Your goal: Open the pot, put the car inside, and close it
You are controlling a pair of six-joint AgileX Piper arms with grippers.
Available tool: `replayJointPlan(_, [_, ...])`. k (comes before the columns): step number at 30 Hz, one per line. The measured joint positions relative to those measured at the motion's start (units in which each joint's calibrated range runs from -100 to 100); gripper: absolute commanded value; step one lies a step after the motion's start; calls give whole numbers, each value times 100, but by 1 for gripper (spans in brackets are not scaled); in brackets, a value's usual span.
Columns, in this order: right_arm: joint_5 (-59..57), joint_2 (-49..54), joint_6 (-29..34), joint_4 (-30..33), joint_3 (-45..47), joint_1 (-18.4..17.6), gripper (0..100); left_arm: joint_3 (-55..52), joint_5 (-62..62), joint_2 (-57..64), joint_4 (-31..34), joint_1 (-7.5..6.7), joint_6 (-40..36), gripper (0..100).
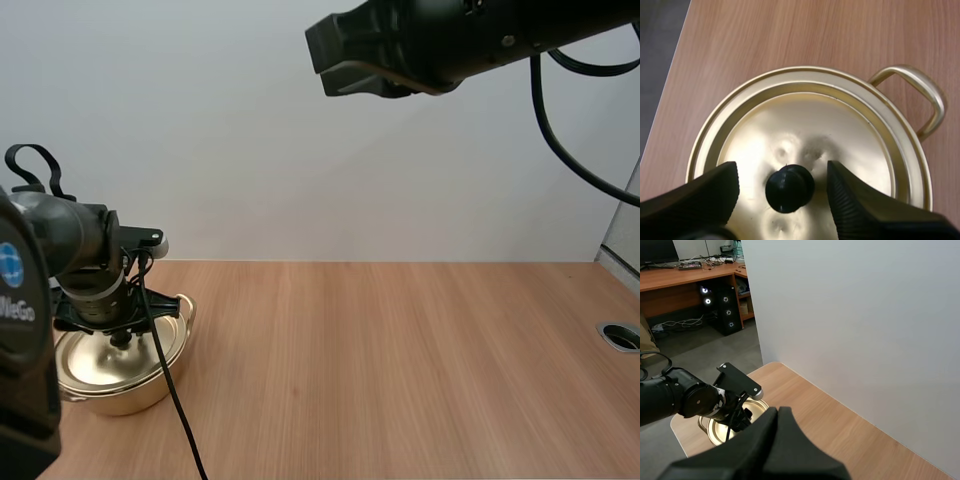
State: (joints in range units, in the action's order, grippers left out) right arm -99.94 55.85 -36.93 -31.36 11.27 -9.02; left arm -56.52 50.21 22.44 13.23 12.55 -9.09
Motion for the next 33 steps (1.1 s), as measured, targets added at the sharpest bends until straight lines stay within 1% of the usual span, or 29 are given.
replayJointPlan(4, [0, 0, 0, 0, 0, 0, 0, 0, -143, 60, 50, 0, 0, 87])
replayJointPlan(9, [0, 0, 0, 0, 0, 0, 0, 181, -293, 403, 371, 0, 0, 87])
replayJointPlan(13, [0, 0, 0, 0, 0, 0, 0, 473, -309, 707, 802, 0, 0, 87])
replayJointPlan(15, [0, 0, 0, 0, 0, 0, 0, 607, -324, 840, 860, 0, 0, 87])
replayJointPlan(16, [0, 0, 0, 0, 0, 0, 0, 655, -324, 903, 871, 0, 7, 88])
replayJointPlan(17, [0, 0, 0, 0, 0, 0, 0, 692, -324, 976, 871, 0, -25, 92])
replayJointPlan(18, [0, 0, 0, 0, 0, 0, 0, 687, -324, 1038, 871, 0, -73, 99])
replayJointPlan(19, [0, 0, 0, 0, 0, 0, 0, 687, -324, 1118, 856, 0, -152, 100])
replayJointPlan(25, [0, 0, 0, 0, 0, 0, 0, 687, -101, 1262, 1132, 0, -230, 100])
replayJointPlan(30, [0, 0, 0, 0, 0, 0, 0, 687, 149, 1262, 1204, 0, -230, 100])
replayJointPlan(33, [0, 0, -8, 149, 0, 0, 0, 687, 173, 1262, 1304, 0, -44, 100])
